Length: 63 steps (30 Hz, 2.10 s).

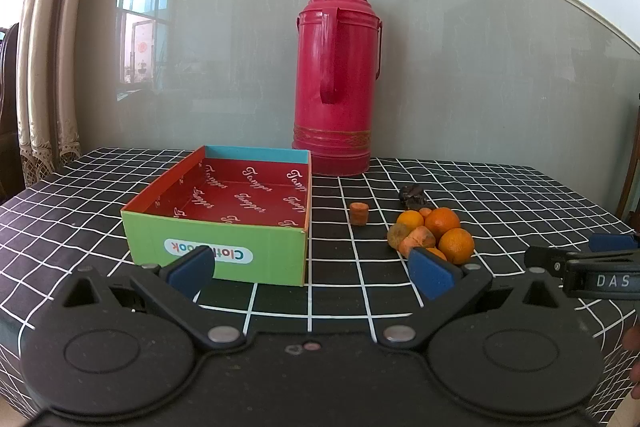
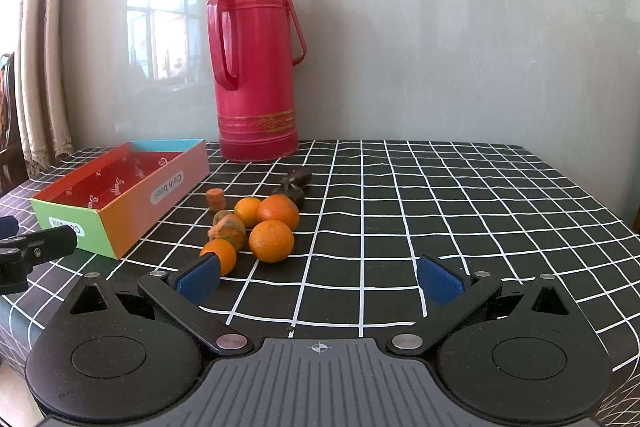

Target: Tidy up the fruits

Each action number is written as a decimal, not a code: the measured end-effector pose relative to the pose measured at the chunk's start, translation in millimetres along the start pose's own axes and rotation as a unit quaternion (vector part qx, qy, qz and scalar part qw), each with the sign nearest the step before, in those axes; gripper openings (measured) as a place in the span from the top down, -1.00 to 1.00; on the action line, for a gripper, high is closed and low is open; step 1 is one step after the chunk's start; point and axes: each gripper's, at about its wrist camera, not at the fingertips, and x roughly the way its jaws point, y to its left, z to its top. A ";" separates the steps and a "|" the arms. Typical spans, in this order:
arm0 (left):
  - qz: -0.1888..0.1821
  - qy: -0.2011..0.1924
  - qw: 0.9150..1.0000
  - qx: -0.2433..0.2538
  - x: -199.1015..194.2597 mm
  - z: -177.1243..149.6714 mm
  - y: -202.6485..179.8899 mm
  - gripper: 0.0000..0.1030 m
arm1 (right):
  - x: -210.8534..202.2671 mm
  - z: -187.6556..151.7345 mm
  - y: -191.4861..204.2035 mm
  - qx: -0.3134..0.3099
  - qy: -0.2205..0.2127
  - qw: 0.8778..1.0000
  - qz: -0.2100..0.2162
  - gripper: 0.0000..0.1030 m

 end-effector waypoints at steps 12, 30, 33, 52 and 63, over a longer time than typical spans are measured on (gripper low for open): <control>0.000 0.001 1.000 0.000 0.4 -0.2 -1.2 -0.89 | 0.0 -1.2 0.3 0.001 -0.001 1.000 0.000 -1.00; -0.032 0.032 0.999 0.023 21.8 -1.4 -25.6 -0.88 | -1.3 0.3 -13.1 0.021 -0.015 0.999 -0.022 -1.00; -0.054 0.054 0.996 0.042 37.5 -0.7 -45.2 -0.34 | 2.0 4.8 -25.2 0.040 -0.016 0.998 -0.034 -1.00; -0.062 0.051 0.995 0.051 86.0 10.3 -68.3 0.62 | 36.8 19.1 -63.0 0.089 -0.007 0.994 -0.062 -1.00; 0.062 0.026 0.998 -0.013 92.6 27.9 42.6 0.14 | 49.8 17.4 -14.6 0.015 -0.007 0.999 -0.038 -1.00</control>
